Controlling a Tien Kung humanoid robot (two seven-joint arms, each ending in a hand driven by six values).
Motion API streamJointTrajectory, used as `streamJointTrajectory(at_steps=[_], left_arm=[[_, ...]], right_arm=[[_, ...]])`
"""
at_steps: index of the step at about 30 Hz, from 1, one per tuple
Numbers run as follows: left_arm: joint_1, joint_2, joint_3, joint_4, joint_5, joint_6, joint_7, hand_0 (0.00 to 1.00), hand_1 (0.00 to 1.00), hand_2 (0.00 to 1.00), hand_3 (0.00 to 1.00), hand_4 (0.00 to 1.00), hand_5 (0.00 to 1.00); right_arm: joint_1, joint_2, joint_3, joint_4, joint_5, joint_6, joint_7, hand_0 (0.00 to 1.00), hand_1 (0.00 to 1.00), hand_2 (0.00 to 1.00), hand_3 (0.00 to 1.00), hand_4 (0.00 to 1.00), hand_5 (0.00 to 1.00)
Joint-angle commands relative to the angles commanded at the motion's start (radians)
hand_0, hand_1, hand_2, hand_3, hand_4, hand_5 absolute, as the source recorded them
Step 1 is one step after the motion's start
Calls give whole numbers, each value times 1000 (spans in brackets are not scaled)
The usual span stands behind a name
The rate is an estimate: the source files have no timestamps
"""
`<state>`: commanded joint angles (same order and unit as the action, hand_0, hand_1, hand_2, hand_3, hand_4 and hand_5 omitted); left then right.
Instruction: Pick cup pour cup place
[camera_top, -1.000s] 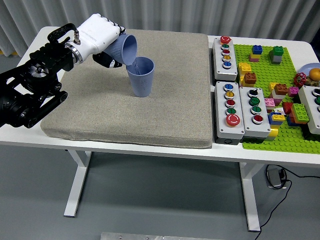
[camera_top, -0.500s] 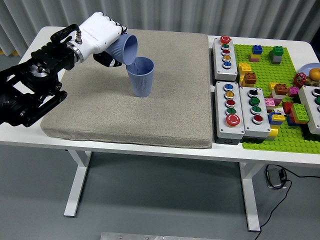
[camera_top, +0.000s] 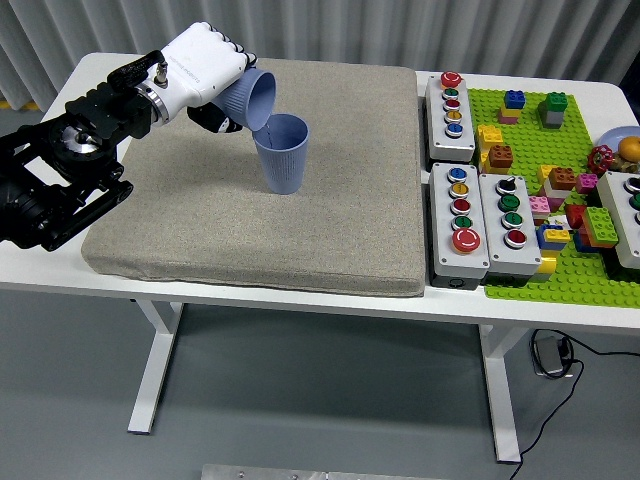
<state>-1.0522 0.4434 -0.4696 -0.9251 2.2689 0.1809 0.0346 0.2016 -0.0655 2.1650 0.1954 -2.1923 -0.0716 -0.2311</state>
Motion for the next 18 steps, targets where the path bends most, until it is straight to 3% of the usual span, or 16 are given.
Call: streamJointTrajectory(at_steps=[18], left_arm=[[-2,1,-12,-11,-1,6,1,446,464,487,502,730,169]], right_arm=[[5,-1,-3,0,6,-1,1,687,653,582,577,2,166]])
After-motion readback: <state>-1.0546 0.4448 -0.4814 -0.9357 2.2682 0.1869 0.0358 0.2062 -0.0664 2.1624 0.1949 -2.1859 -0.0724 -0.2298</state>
